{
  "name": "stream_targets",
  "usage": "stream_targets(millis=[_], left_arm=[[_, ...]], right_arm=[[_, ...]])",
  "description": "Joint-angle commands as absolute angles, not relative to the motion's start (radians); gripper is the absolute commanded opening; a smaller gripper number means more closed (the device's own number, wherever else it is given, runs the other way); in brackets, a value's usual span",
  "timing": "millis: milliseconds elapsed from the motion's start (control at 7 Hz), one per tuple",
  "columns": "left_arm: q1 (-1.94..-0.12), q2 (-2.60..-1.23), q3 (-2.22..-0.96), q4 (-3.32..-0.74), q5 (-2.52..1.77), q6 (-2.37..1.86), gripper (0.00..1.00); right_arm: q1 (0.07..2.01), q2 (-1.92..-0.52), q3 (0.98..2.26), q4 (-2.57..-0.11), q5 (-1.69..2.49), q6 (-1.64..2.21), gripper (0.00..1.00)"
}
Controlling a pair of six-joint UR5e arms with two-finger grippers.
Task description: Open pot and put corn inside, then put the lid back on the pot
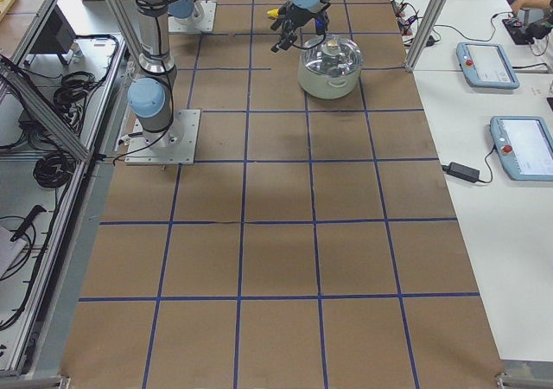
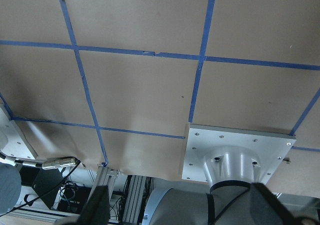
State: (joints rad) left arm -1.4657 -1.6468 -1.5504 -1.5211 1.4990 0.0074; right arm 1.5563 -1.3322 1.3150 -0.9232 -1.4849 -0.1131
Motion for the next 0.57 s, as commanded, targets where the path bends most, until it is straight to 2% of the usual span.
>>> stream_targets(millis=[0, 286, 429], left_arm=[[-1.463, -1.641, -1.58, -1.473, 1.502, 0.018, 1.0], [-1.462, -1.641, -1.578, -1.471, 1.502, 0.018, 1.0], [-1.462, -1.643, -1.58, -1.471, 1.502, 0.018, 1.0]], right_arm=[[1.557, -1.331, 1.315, -1.22, -1.602, -0.106, 1.0], [1.559, -1.328, 1.312, -1.427, -1.597, -0.1, 1.0], [1.56, -1.327, 1.312, -1.454, -1.588, -0.101, 1.0]])
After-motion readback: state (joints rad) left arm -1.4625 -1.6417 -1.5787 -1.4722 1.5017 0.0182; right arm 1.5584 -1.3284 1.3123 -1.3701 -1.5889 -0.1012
